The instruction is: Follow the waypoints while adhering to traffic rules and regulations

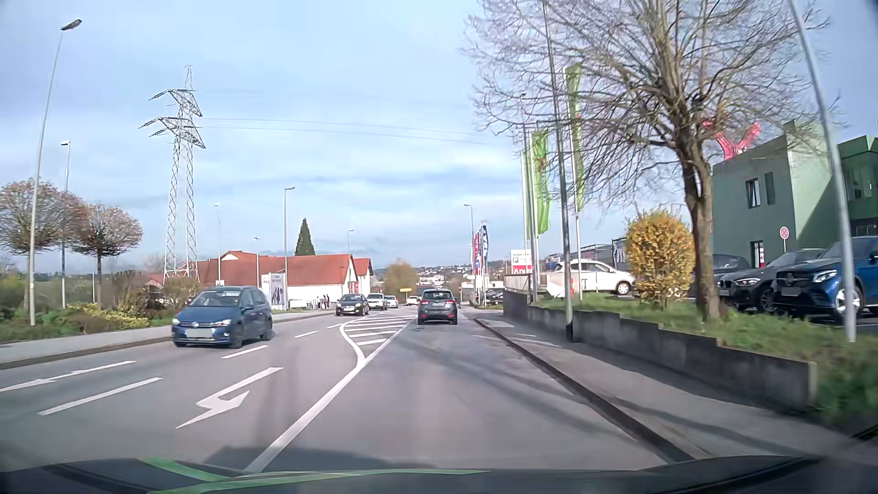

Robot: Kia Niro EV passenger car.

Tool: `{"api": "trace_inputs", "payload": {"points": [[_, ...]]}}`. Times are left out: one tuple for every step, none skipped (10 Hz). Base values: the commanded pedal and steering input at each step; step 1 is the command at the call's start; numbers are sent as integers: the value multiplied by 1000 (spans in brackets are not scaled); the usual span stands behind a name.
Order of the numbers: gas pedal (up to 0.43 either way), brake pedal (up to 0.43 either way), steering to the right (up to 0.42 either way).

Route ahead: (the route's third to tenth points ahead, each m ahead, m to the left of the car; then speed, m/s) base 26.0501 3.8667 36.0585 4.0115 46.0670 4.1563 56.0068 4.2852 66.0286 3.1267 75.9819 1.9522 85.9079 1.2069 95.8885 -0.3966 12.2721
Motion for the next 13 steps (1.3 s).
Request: {"api": "trace_inputs", "payload": {"points": [[0, 0, -4], [0, 0, -3], [0, 0, -3], [0, 0, -2], [0, 0, -2], [0, 0, -2], [0, 0, -1], [0, 0, 0], [0, 0, 0], [0, 0, 0], [0, 0, 0], [0, 0, 0], [0, 0, 0]]}}
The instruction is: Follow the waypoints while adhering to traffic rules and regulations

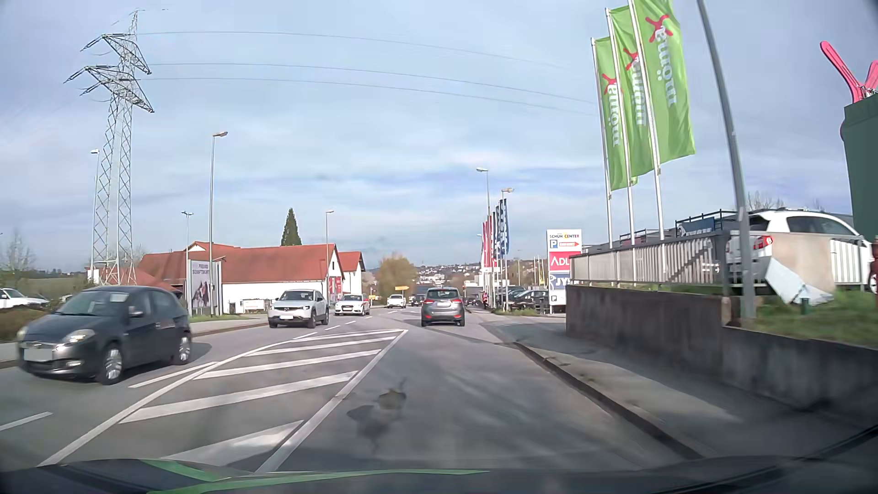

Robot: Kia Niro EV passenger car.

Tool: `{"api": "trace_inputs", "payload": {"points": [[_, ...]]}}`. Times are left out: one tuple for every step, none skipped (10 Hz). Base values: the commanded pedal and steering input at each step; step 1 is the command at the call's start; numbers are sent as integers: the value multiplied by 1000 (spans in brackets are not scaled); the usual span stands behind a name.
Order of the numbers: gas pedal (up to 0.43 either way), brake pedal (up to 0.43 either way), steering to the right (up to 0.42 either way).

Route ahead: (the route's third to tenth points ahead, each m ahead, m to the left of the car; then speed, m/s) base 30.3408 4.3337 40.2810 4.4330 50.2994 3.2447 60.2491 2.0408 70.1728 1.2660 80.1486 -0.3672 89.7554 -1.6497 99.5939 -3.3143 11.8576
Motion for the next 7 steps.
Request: {"api": "trace_inputs", "payload": {"points": [[0, 0, 1], [0, 0, 2], [0, 0, 3], [0, 0, 3], [0, 0, 3], [0, 0, 1], [0, 0, 1]]}}
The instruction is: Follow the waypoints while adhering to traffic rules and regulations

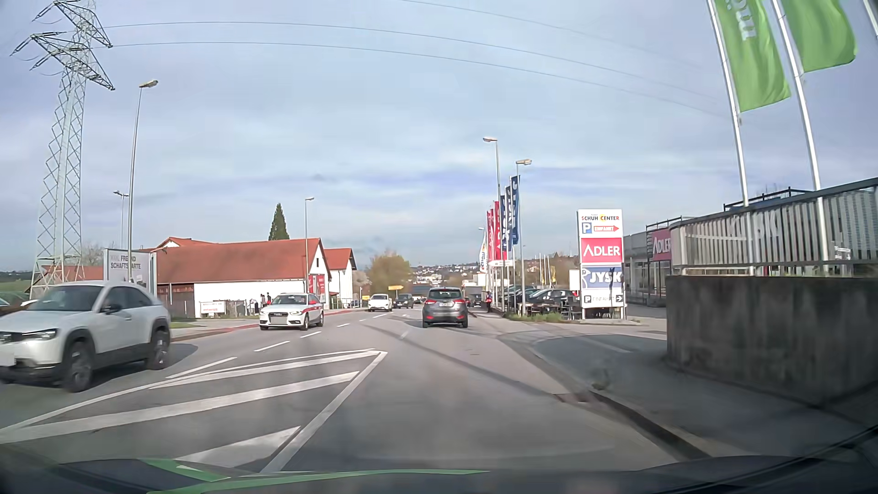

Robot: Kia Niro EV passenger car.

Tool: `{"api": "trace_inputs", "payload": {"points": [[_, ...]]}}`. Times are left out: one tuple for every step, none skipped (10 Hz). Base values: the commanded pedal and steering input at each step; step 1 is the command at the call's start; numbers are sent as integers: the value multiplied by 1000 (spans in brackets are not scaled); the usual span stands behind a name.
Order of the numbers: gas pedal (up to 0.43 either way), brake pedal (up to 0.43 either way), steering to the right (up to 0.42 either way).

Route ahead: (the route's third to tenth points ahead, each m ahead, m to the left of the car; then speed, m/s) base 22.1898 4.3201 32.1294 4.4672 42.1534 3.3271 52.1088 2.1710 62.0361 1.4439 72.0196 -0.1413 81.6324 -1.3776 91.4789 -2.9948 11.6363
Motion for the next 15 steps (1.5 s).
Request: {"api": "trace_inputs", "payload": {"points": [[0, 0, 1], [0, 0, 1], [0, 0, 1], [0, 0, 1], [0, 0, 1], [8, 0, 2], [20, 0, 2], [20, 0, 2], [20, 0, 2], [20, 0, 2], [28, 0, 2], [28, 0, 2], [28, 0, 2], [0, 0, 0], [0, 0, 0]]}}
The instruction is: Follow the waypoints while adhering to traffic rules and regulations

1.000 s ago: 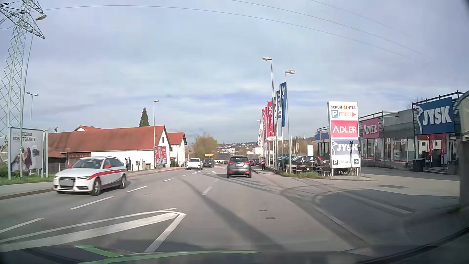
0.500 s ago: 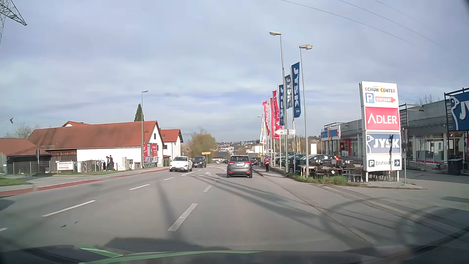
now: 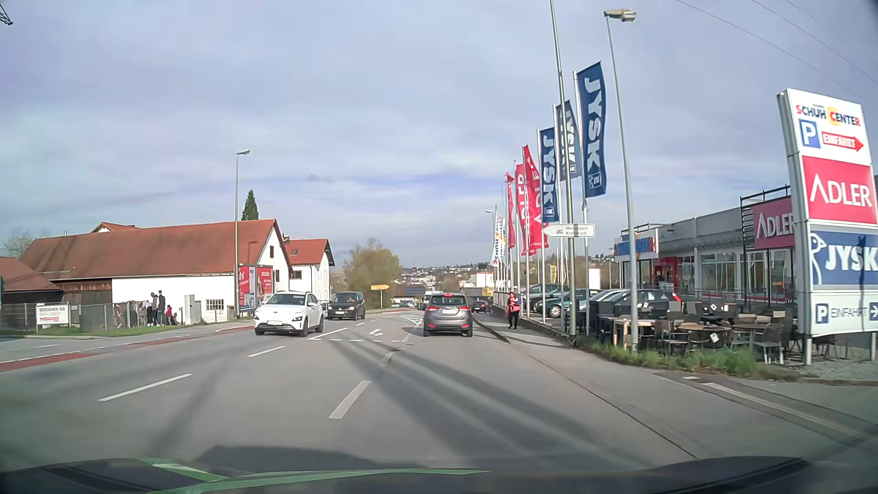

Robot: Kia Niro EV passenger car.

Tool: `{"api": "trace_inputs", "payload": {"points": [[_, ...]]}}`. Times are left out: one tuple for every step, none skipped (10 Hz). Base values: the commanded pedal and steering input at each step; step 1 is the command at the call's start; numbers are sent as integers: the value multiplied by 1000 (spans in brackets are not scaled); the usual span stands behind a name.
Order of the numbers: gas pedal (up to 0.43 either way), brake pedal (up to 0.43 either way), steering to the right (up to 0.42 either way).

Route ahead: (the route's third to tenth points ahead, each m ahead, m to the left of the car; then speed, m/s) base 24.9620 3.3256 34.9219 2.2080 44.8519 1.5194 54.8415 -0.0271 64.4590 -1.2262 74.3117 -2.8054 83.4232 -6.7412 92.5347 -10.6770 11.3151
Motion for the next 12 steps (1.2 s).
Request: {"api": "trace_inputs", "payload": {"points": [[0, 0, 0], [0, 0, 0], [0, 0, 0], [0, 12, 0], [0, 73, 0], [0, 104, 0], [0, 128, 0], [0, 152, 0], [0, 165, 0], [0, 183, 1], [0, 189, 1], [0, 189, 1]]}}
